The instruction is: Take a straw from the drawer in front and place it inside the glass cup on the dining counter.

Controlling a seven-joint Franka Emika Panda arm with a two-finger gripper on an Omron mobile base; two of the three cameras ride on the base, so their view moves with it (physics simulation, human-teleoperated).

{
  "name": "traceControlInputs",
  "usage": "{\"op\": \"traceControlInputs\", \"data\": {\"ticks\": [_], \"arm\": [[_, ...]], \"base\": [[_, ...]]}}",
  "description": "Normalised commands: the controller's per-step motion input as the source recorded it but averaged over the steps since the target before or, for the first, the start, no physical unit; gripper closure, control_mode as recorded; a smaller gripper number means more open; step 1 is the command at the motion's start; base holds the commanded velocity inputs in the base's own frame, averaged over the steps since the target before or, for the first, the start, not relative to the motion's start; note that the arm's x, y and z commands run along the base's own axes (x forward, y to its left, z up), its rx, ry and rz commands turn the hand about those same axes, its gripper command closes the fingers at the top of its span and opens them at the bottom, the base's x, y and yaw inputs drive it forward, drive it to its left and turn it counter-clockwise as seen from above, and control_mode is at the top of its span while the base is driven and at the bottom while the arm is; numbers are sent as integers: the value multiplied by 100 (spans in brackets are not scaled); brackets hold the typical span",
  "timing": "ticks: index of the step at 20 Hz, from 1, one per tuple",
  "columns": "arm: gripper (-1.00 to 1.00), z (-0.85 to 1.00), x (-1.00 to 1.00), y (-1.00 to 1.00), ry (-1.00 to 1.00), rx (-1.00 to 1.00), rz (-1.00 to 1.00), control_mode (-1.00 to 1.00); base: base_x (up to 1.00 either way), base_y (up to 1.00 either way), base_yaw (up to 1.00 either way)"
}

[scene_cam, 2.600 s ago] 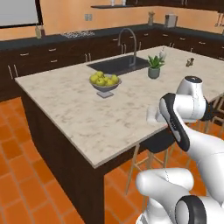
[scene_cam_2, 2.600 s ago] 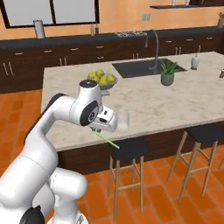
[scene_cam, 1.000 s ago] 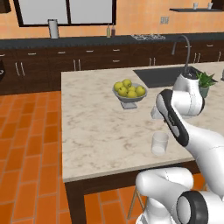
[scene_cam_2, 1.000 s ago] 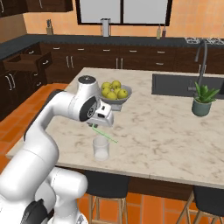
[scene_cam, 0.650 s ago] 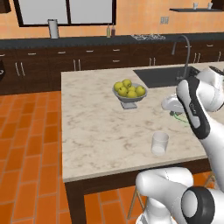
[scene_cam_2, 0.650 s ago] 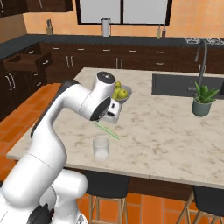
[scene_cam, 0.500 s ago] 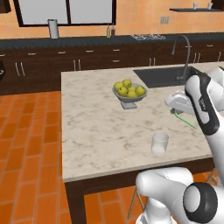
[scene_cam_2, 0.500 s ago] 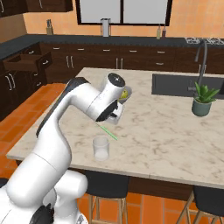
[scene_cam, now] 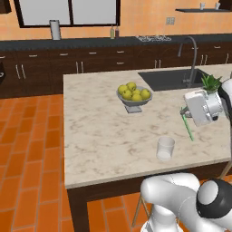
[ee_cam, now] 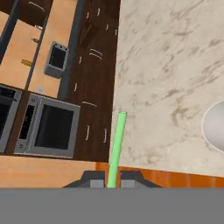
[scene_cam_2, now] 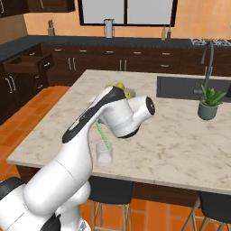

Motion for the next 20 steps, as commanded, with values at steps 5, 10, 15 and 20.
{"op": "traceControlInputs", "data": {"ticks": [5, 10, 15, 20], "arm": [[100, 0, 17, 13, 0, 36, 2, -100], [100, 0, 41, 10, 0, 23, 0, -100], [100, -14, 34, 0, 2, 12, 0, -100], [100, -30, 23, 0, 1, 3, 1, -100]], "base": [[0, 0, 0], [0, 0, 0], [0, 0, 0], [0, 0, 0]]}}
